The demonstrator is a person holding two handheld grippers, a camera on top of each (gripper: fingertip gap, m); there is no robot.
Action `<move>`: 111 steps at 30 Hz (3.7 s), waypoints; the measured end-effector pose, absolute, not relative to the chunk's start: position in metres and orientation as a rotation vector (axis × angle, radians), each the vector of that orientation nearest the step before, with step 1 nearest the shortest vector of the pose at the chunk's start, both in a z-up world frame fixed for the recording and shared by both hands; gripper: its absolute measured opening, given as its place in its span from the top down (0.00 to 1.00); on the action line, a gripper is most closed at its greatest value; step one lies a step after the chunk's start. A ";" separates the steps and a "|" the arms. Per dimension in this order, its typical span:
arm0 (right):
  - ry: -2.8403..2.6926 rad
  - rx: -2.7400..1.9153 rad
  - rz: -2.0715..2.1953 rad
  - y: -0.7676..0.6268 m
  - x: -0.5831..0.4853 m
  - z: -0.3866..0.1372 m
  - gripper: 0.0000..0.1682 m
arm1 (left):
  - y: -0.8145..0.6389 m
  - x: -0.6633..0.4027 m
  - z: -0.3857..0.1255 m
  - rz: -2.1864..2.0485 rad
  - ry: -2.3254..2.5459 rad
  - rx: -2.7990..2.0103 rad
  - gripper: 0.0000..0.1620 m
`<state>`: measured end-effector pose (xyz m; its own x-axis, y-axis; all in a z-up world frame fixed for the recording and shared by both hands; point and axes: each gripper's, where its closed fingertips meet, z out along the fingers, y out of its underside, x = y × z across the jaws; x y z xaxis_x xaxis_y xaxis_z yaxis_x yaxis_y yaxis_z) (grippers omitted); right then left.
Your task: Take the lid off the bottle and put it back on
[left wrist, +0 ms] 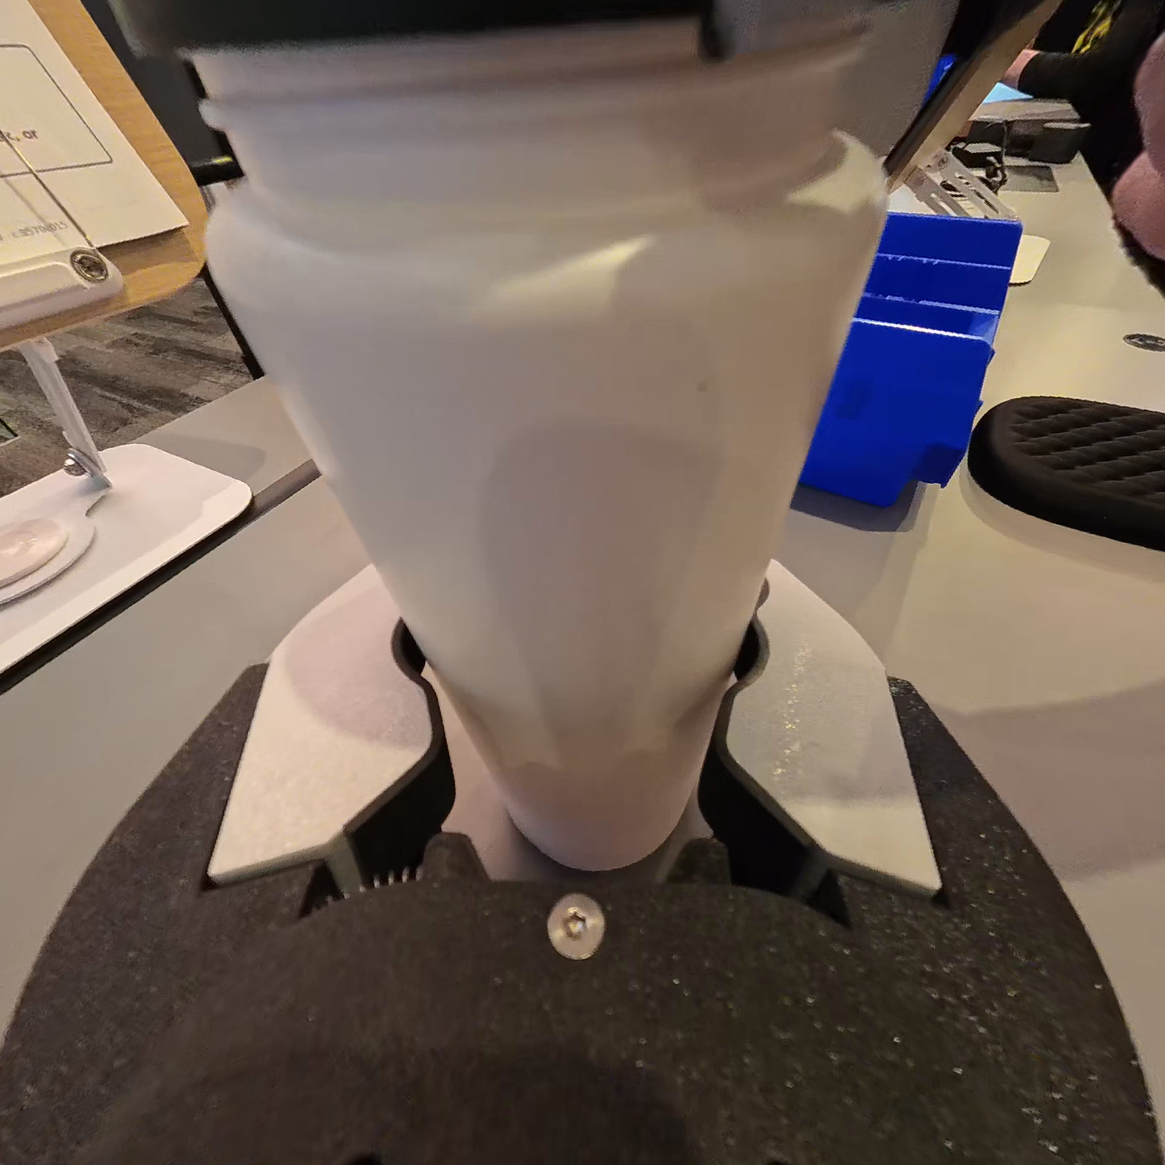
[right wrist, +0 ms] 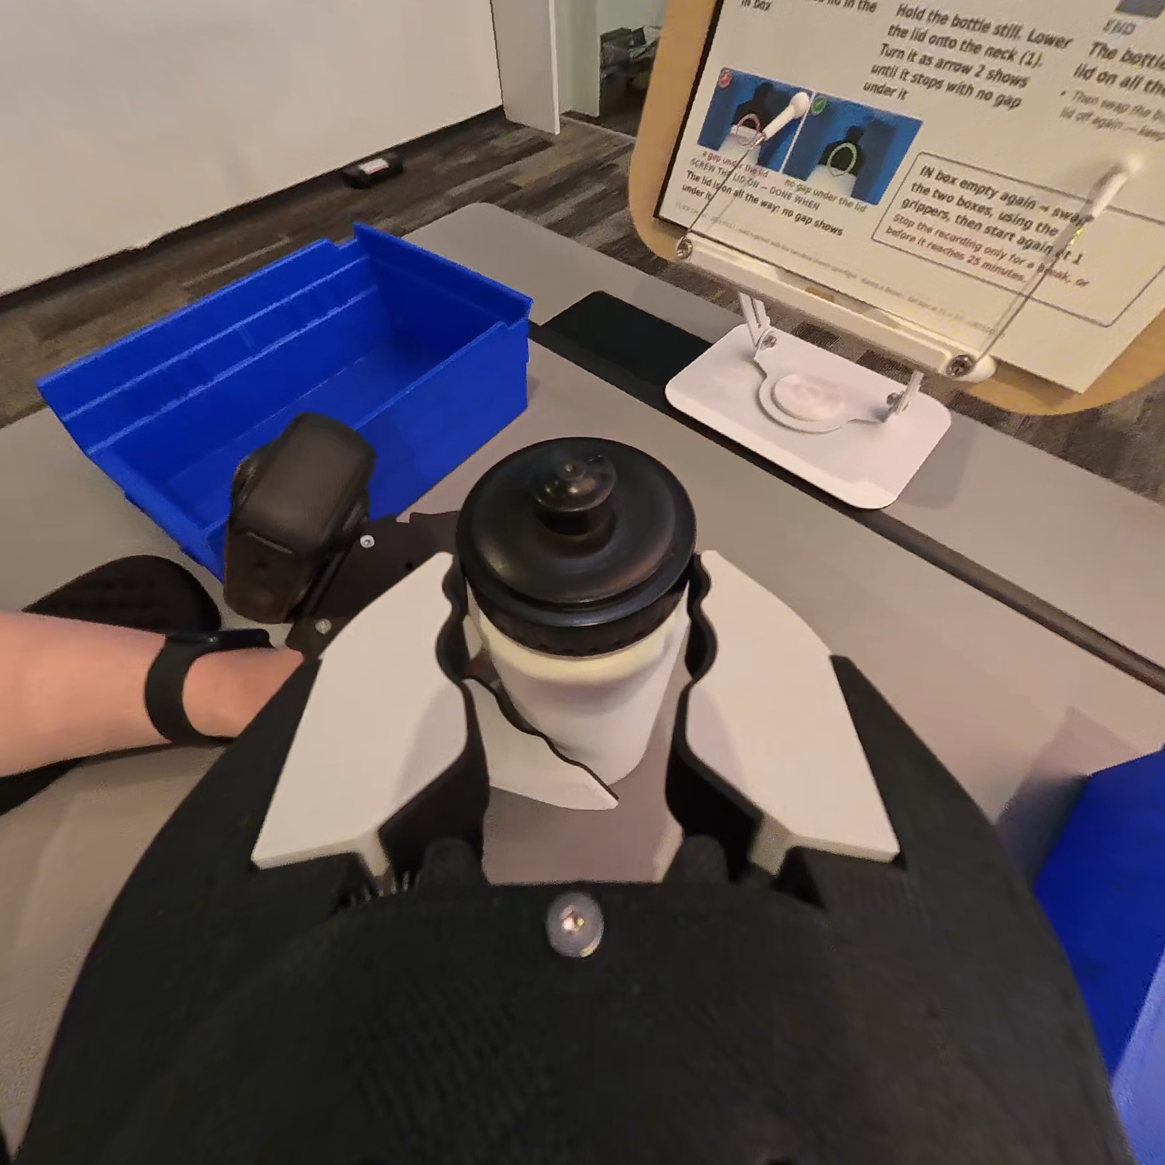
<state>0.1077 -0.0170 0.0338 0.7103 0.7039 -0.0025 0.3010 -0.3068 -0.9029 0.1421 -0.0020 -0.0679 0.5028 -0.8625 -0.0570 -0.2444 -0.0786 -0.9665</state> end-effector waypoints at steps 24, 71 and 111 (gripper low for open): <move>-1.278 -1.244 1.127 -0.039 0.121 0.052 0.50 | -0.023 0.149 -0.066 -0.869 1.084 -1.479 0.40; -0.996 -1.408 0.852 -0.027 0.103 0.041 0.57 | -0.019 0.149 -0.068 -0.780 1.041 -1.561 0.40; -1.078 -1.362 1.038 -0.030 0.106 0.052 0.51 | -0.010 0.143 -0.070 -0.783 1.066 -1.571 0.40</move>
